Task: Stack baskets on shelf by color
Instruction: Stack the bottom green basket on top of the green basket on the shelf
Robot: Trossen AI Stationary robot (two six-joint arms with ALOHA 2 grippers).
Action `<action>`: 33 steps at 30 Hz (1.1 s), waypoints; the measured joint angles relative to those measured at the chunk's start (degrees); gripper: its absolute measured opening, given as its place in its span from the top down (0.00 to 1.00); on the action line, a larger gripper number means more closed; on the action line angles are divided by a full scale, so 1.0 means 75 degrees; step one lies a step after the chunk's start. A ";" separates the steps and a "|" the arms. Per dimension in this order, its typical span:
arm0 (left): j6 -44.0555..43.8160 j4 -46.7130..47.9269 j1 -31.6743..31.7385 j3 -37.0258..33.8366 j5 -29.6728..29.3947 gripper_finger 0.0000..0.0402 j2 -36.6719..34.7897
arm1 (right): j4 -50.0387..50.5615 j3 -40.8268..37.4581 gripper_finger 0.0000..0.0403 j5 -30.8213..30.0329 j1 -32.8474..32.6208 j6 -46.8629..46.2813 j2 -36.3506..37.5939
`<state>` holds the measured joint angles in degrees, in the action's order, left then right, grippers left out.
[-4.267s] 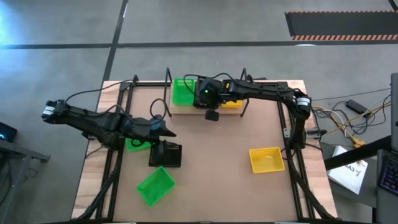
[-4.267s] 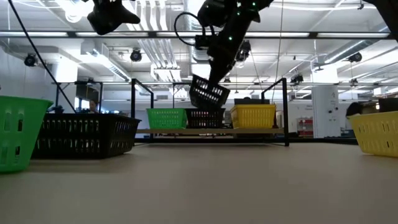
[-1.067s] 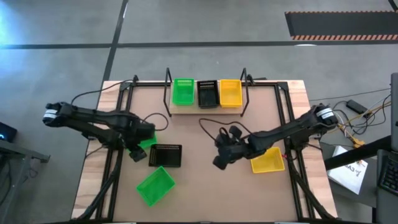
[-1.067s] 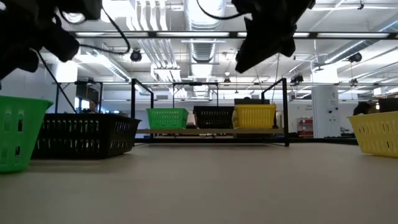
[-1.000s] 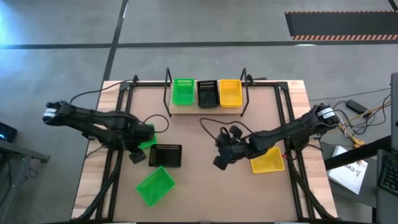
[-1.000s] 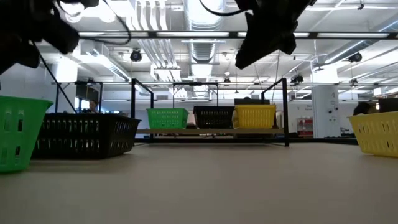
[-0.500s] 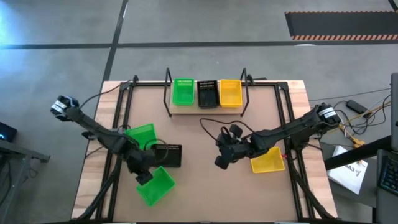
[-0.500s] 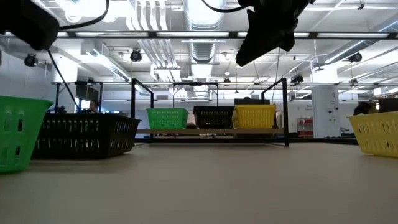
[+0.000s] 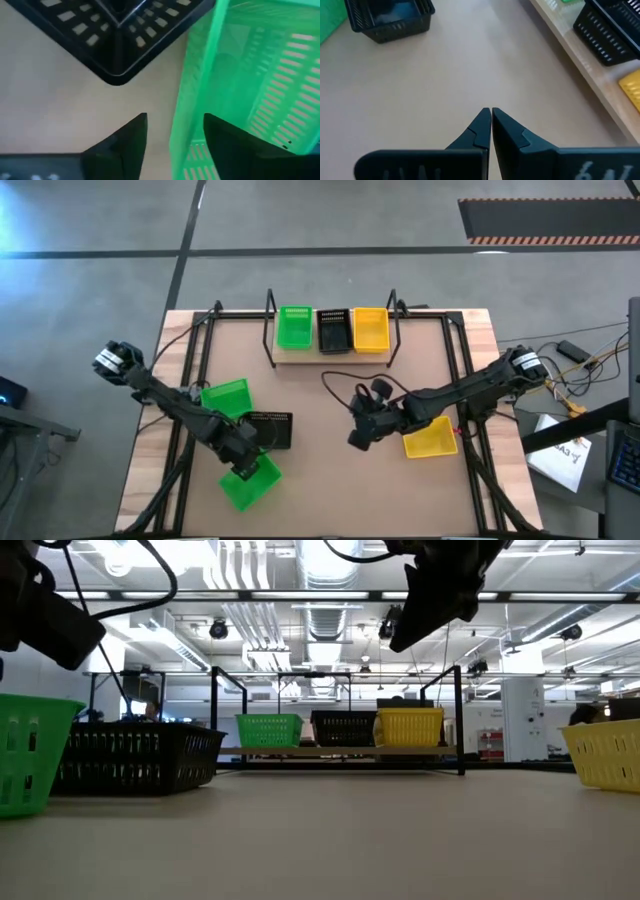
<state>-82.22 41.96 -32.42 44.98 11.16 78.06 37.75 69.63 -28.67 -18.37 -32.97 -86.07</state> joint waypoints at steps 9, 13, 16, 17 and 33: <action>-0.0439 -0.0396 -0.0023 -0.0012 -0.0017 0.96 -0.0069 | 0.0396 -0.0003 0.98 -0.0009 0.0000 0.0586 0.0200; -0.0788 -0.0537 -0.0044 -0.0018 -0.0017 0.98 -0.0063 | 0.0649 -0.0003 0.98 -0.0025 0.0000 0.0890 0.0465; -0.0836 -0.0764 -0.0044 0.0068 -0.0012 0.99 -0.0090 | 0.0985 -0.0015 0.98 -0.0308 0.0000 0.0951 0.0739; -0.0897 -0.0834 -0.0044 0.0142 -0.0015 0.99 -0.0110 | 0.1116 -0.0033 0.98 -0.0431 0.0000 0.0961 0.0846; -0.0802 -0.0926 0.0566 0.2246 -0.1118 1.00 -0.0236 | 0.1373 -0.1765 0.98 -0.0799 0.0003 0.0414 0.3389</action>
<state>-88.23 35.01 -28.18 61.82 2.77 76.29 48.05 56.39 -34.65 -18.35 -29.86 -60.66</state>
